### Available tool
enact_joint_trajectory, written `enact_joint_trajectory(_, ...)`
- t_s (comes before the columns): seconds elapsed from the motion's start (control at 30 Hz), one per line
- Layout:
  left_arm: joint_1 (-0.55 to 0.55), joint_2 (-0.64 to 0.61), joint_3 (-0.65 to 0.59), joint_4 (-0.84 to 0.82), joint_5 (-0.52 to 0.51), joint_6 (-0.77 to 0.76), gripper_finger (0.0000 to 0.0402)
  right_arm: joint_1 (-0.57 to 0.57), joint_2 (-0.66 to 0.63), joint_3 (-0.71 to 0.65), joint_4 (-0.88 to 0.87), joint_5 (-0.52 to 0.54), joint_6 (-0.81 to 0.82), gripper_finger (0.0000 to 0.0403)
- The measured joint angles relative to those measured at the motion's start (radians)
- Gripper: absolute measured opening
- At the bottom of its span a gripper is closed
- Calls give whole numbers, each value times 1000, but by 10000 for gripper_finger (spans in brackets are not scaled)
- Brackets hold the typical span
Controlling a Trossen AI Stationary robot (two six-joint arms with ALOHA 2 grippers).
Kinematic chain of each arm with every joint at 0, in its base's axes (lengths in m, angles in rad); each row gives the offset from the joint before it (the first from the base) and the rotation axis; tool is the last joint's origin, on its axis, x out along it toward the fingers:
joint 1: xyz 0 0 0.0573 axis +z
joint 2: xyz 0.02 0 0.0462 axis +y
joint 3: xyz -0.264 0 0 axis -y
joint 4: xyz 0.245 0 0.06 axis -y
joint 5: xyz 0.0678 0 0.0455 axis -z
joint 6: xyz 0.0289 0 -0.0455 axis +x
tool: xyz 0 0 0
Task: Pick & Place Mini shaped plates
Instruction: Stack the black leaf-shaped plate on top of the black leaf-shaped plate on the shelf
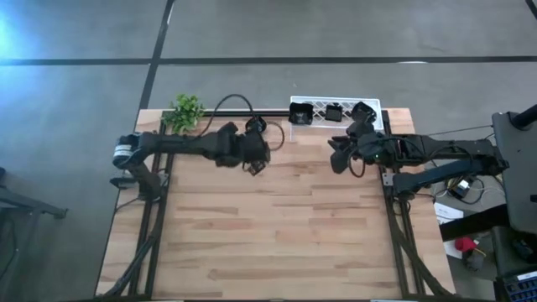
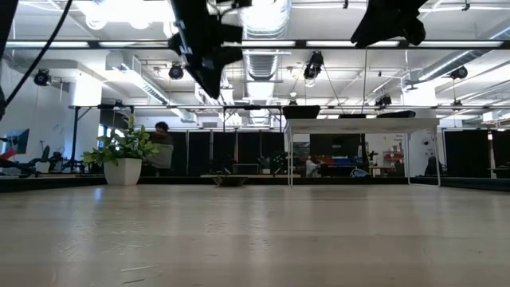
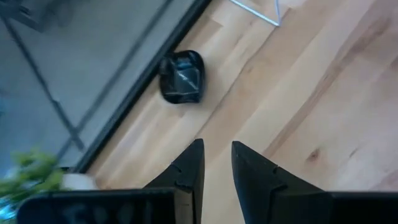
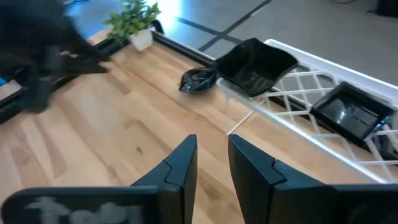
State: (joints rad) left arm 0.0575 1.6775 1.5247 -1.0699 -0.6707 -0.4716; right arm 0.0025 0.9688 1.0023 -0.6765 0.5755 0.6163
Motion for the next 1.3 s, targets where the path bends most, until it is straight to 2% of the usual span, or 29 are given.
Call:
enact_joint_trajectory(0.07, 58, 0, -36, 83, 70, 51, 77, 17, 0, 0, 0, 0, -1, 84)
enact_joint_trajectory(0.23, 214, 0, -137, 284, 354, 145, 77, 41, 0, 0, 0, 0, -1, 79)
enact_joint_trajectory(0.37, 316, 0, -211, 384, 452, 155, 77, 53, 1, 0, 0, 0, -1, 77)
enact_joint_trajectory(0.53, 412, 0, -290, 465, 461, 134, 77, 53, 1, 0, 0, 1, -7, 82)
enact_joint_trajectory(0.8, 502, 0, -419, 681, 467, 28, 77, 52, 1, 0, 3, 1, -40, 75)
enact_joint_trajectory(1.07, 535, 4, -494, 881, 472, -28, 77, 52, 1, 0, 3, 1, -40, 76)
enact_joint_trajectory(1.3, 538, 5, -549, 957, 420, -79, 77, 52, 1, 0, 3, 1, -40, 78)
